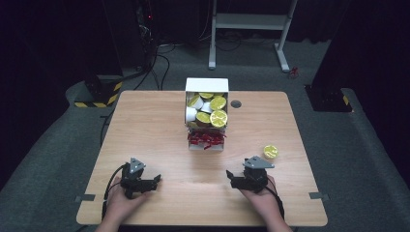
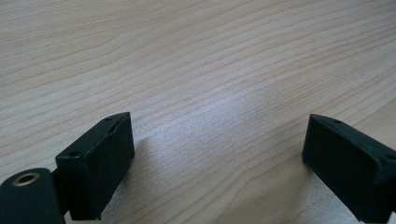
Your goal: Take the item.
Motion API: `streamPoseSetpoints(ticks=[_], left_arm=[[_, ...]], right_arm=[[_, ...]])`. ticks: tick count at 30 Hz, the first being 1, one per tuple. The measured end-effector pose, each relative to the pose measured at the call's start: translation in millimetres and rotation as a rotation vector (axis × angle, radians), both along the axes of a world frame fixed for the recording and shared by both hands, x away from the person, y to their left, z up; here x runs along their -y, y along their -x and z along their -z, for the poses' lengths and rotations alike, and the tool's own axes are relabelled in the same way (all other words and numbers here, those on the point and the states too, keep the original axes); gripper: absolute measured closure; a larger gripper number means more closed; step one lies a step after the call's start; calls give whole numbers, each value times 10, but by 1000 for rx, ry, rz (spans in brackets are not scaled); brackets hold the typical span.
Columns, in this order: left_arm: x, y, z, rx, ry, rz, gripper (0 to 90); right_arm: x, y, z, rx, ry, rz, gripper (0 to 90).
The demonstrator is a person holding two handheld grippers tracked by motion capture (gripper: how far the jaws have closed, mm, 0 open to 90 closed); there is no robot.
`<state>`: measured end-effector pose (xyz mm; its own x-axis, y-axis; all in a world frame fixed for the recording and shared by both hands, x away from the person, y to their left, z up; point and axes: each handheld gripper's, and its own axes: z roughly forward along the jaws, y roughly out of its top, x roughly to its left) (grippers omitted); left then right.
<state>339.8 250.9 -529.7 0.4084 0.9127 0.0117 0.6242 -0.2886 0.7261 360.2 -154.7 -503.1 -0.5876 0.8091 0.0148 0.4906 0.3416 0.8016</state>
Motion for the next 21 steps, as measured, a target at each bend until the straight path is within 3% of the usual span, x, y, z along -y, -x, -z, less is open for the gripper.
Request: streamPoseSetpoints(ticks=[4,7,10,21], left_arm=[[2,3,1,-1,1,-7,90],[1,1,3,-4,5,-13,81],[-3,-7,5,-12,-2,-27,51],[-3,-19,11,-23,-5,-59,2]], right_arm=[[-155,-52,157,-45,66,-27,133],[-216,-102,220,-117,92,-35,108],[-242,-108,224,-104,117,-24,119],[-304,-79,224,-108,112,3,124]])
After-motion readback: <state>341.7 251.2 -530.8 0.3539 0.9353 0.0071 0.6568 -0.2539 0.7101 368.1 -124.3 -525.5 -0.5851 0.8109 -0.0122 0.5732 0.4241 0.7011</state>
